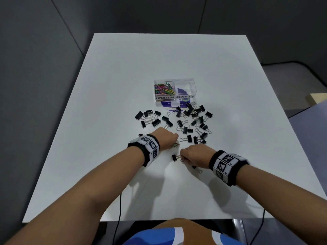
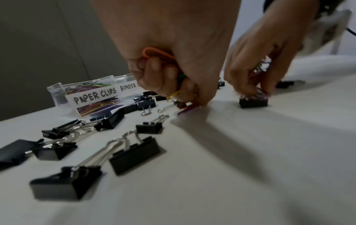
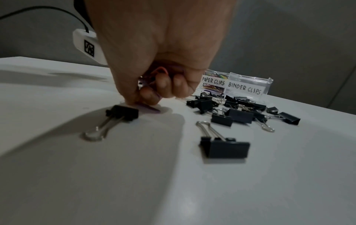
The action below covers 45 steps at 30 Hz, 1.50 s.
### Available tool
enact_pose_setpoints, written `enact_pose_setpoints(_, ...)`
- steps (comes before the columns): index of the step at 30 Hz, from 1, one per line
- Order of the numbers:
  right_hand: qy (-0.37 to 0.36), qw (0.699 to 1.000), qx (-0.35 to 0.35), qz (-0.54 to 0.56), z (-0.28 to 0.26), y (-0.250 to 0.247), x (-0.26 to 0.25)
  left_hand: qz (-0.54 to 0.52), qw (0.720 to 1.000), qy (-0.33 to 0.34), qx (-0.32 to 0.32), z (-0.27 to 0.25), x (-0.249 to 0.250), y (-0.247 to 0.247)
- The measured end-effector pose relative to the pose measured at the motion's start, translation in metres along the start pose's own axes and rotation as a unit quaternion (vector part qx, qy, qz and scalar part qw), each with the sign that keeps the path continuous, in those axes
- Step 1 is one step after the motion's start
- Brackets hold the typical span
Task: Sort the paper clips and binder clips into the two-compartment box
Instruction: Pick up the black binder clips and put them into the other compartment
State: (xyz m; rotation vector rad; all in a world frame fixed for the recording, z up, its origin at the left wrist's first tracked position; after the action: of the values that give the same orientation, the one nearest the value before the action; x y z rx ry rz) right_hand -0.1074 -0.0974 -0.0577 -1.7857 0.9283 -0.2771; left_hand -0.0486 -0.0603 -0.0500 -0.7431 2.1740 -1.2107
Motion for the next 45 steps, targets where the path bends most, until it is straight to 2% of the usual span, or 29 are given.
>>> enact_pose_setpoints(6, -0.001, 0.999, 0.032, 0.002, -0.001, -0.013, 0.02, -0.025, 0.999, 0.016, 0.017, -0.002, -0.007, -0.002)
enact_pose_setpoints(12, 0.079, 0.993, 0.064, 0.057, 0.008, -0.068, 0.066, -0.163, 0.983, -0.075, 0.036, 0.007, -0.063, -0.014)
enact_pose_setpoints(14, 0.108, 0.99, 0.077, 0.053, 0.019, -0.092, 0.087, -0.169, 0.979, -0.094, 0.06, 0.01, -0.088, -0.023)
enact_pose_setpoints(17, 0.122, 0.987, 0.104, 0.022, 0.045, -0.137, 0.111, -0.169, 0.976, -0.118, 0.063, 0.017, -0.121, -0.032)
enact_pose_setpoints(21, 0.134, 0.987, 0.089, -0.003, 0.091, -0.178, 0.137, -0.167, 0.973, -0.143, 0.067, 0.029, -0.153, -0.043)
enact_pose_setpoints(26, 0.136, 0.989, 0.054, -0.032, 0.133, -0.183, 0.158, -0.159, 0.974, -0.149, 0.056, 0.049, -0.175, -0.052)
enact_pose_setpoints(29, 0.113, 0.991, 0.069, 0.001, 0.141, -0.176, 0.159, -0.148, 0.977, -0.143, 0.059, 0.055, -0.183, -0.057)
enact_pose_setpoints(33, 0.086, 0.985, 0.125, 0.076, 0.128, -0.18, 0.158, -0.137, 0.98, -0.131, 0.061, 0.063, -0.184, -0.063)
enact_pose_setpoints(36, 0.089, 0.961, 0.243, 0.099, 0.095, -0.194, 0.16, -0.12, 0.984, -0.112, 0.075, 0.072, -0.179, -0.075)
enact_pose_setpoints(38, 0.1, 0.946, 0.291, 0.1, 0.069, -0.191, 0.162, -0.108, 0.986, -0.095, 0.086, 0.082, -0.17, -0.086)
enact_pose_setpoints(40, 0.119, 0.942, 0.298, 0.099, 0.047, -0.175, 0.164, -0.089, 0.989, -0.079, 0.088, 0.096, -0.159, -0.097)
enact_pose_setpoints(45, 0.181, 0.941, 0.264, 0.109, 0.007, -0.122, 0.175, -0.045, 0.995, -0.061, 0.061, 0.125, -0.137, -0.108)
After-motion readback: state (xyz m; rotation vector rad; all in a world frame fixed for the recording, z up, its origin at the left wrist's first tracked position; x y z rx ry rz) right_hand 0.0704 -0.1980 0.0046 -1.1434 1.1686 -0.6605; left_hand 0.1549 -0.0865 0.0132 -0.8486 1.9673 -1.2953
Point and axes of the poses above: each hand's wrist, its own z-axis towards the middle knuckle, its own y-axis out of the palm, x = y × z, the point moved 9 cm from there along z, towards the middle knuckle, and after that the axes turned 14 degrees about -y, right-handed, at the moved point
